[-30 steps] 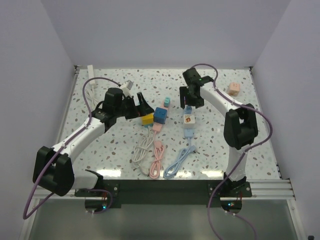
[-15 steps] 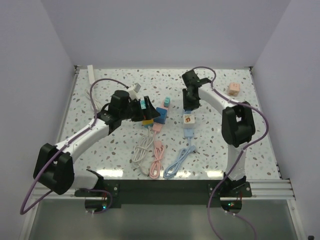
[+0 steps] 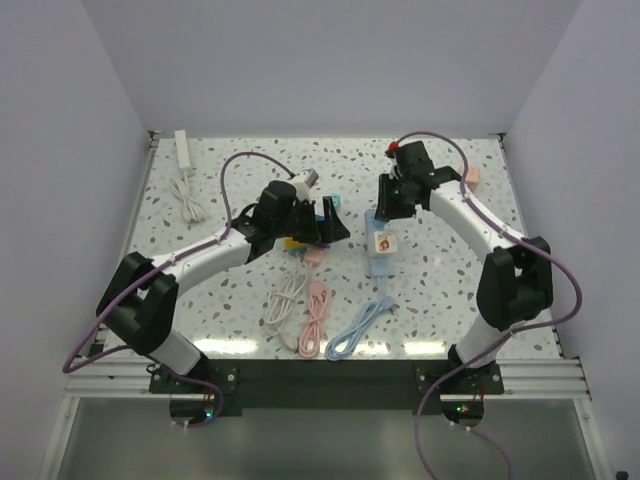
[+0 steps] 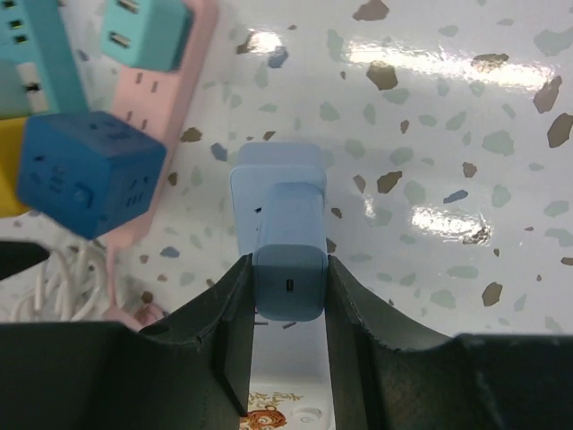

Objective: Pull the plug off the socket

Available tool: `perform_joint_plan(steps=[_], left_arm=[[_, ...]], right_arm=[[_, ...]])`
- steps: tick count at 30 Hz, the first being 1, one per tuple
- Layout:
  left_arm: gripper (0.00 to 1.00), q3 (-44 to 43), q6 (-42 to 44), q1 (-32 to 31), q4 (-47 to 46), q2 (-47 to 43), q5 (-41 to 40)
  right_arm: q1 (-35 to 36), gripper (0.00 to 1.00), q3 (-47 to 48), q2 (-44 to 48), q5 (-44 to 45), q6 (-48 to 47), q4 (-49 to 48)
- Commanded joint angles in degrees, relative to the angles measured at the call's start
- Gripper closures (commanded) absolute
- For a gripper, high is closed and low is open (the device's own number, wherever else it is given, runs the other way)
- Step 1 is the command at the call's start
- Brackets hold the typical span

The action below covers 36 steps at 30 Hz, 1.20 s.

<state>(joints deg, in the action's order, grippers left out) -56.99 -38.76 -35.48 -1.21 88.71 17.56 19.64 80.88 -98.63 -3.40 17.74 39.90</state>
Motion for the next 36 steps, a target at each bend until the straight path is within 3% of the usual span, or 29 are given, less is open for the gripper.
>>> perform_joint_plan(steps=[1, 6, 14, 23, 26, 27, 29, 30, 32, 36], left_arm=[[0.0, -3.73, 3.6, -0.11, -5.73, 2.34, -1.48], [0.0, -6.11, 5.89, -0.81, -8.88, 6.12, -0.43], [0.0, -8.66, 11.59, -3.01, -11.44, 9.55, -0.17], [0.25, -7.08, 17.58, -3.36, -10.83, 10.87, 3.35], [0.39, -7.34, 17.58, -3.36, -11.0, 11.75, 6.77], [0.52, -7.34, 17.41, -3.36, -11.7, 12.19, 7.57], [0.69, -7.43, 16.18, -3.36, -12.4, 12.54, 8.63], [0.84, -7.43, 15.74, -3.45, -12.67, 12.72, 8.98], [1.0, -7.52, 14.6, -3.36, -12.67, 13.16, 8.46], [1.0, -7.43, 13.02, -3.1, -11.44, 14.12, 5.74]], right_arm=[[-0.04, 1.0, -1.51, 8.26, -9.78, -1.83, -2.64], [-0.04, 1.0, -6.43, 12.93, -14.44, -0.78, -5.18], [-0.04, 1.0, -6.88, 14.43, -19.71, -1.39, -4.22], [-0.04, 1.0, -3.28, 13.9, -27.44, -2.62, -1.14], [-0.04, 1.0, -3.36, 14.25, -28.24, -3.41, -0.61], [-0.04, 1.0, -3.36, 14.34, -28.07, -3.58, -0.18], [-0.04, 1.0, -3.45, 14.43, -27.72, -3.76, 0.18], [-0.04, 1.0, -3.62, 14.52, -26.93, -3.76, 0.27], [-0.04, 1.0, -3.71, 14.87, -25.88, -3.85, 0.53], [-0.04, 1.0, -5.11, 18.02, -17.8, -3.41, -0.25]])
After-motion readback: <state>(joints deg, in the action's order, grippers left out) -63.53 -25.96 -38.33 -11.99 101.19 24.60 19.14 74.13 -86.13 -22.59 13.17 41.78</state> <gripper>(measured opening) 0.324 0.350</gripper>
